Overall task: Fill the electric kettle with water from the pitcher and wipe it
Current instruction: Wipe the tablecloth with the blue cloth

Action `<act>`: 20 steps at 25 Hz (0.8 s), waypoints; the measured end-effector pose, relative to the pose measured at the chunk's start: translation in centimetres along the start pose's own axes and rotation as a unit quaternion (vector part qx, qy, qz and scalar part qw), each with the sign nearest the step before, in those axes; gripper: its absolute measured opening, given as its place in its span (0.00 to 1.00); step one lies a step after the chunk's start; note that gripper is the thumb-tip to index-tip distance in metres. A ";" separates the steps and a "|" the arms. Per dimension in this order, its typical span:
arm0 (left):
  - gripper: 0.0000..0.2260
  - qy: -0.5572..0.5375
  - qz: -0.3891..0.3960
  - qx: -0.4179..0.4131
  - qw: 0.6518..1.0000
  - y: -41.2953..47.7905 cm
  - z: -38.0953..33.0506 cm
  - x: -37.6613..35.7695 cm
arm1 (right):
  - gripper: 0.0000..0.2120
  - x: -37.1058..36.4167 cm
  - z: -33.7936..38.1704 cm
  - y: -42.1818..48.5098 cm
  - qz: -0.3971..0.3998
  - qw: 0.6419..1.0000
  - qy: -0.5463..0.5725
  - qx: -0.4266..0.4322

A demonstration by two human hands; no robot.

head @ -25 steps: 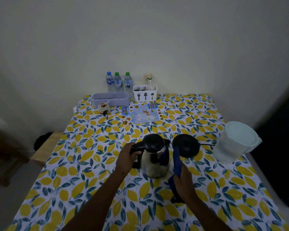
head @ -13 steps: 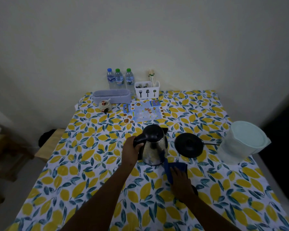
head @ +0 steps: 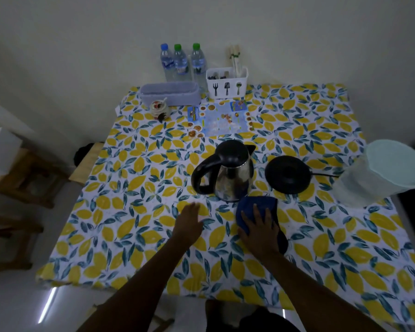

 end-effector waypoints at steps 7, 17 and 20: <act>0.49 0.098 0.124 0.035 0.987 -5.4 5.8 -7.5 | 0.25 -2.5 7.9 -2.6 0.041 0.978 -0.053 0.196; 0.51 0.077 0.113 0.041 0.990 -5.1 5.8 -7.2 | 0.24 -2.8 7.4 -5.2 0.088 0.972 -0.066 0.210; 0.51 0.071 0.119 0.042 0.989 -5.2 5.6 -7.1 | 0.23 0.2 4.2 -2.6 0.041 0.985 -0.077 0.148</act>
Point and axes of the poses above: each hand's wrist, its own y-axis towards the middle knuckle, its own x-axis out of the back of the hand, z = x × y, the point moved 10 cm from there along y, towards the middle knuckle, and after that the axes turned 4 degrees about y, right-handed, at the moved point
